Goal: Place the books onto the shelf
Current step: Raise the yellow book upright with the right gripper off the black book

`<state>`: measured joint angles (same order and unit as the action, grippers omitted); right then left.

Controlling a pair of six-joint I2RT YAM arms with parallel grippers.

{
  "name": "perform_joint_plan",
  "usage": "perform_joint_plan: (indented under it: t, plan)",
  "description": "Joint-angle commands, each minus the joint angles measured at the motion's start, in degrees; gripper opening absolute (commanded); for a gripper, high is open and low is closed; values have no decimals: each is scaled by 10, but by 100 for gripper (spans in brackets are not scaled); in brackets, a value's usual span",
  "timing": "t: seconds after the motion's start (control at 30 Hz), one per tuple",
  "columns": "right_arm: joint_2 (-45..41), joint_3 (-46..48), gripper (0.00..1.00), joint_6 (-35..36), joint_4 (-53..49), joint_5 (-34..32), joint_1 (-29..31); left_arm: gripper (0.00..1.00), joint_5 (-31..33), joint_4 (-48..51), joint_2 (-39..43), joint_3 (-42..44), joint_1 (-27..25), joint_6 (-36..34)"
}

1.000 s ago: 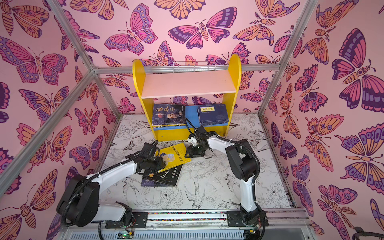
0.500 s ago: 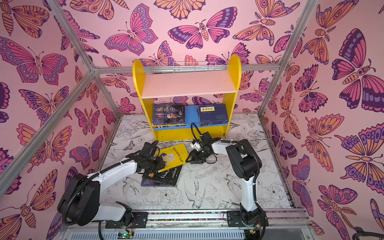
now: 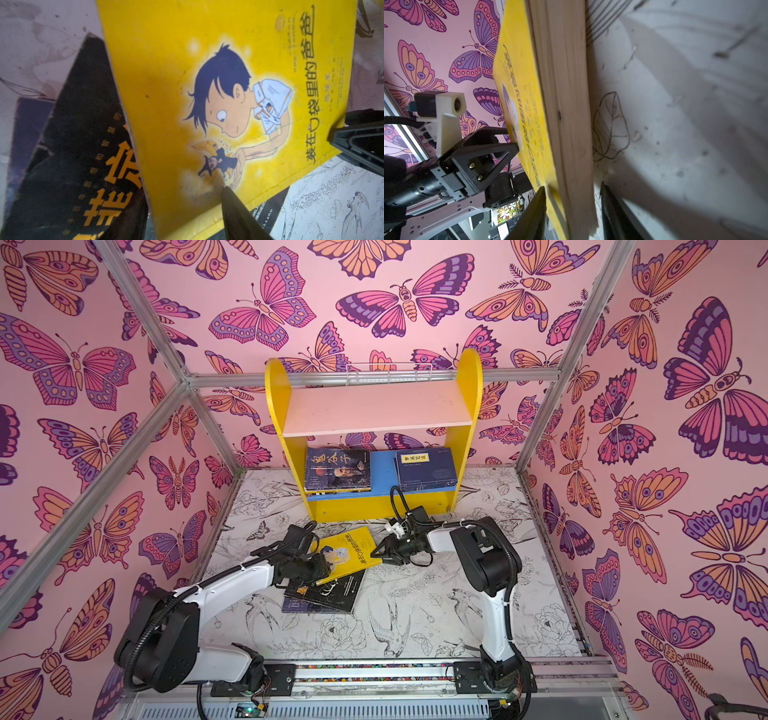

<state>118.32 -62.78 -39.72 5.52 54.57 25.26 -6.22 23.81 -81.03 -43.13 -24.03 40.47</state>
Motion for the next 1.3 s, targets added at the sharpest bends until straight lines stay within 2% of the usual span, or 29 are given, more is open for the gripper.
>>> perform_joint_plan:
  t: [0.0,0.4,0.6,0.9,0.97,1.1,1.27]
  plan:
    - [-25,13,36,-40,66,22,-2,58,7,53,-38,43,-2,-10]
    - [-88,18,29,-75,89,16,-2,58,9,52,-39,42,-3,-17]
    - [-109,17,30,-79,86,2,-2,57,8,52,-39,41,-3,-18]
    - [-108,17,27,-86,85,-5,15,55,7,53,-42,39,-4,-20]
    - [-109,18,23,-88,87,-8,21,55,7,53,-43,40,-5,-21]
    - [-123,21,2,-81,82,-24,21,55,8,53,-43,39,-5,-20]
    - [-145,18,0,-68,73,-22,17,56,15,54,-29,40,-5,-19]
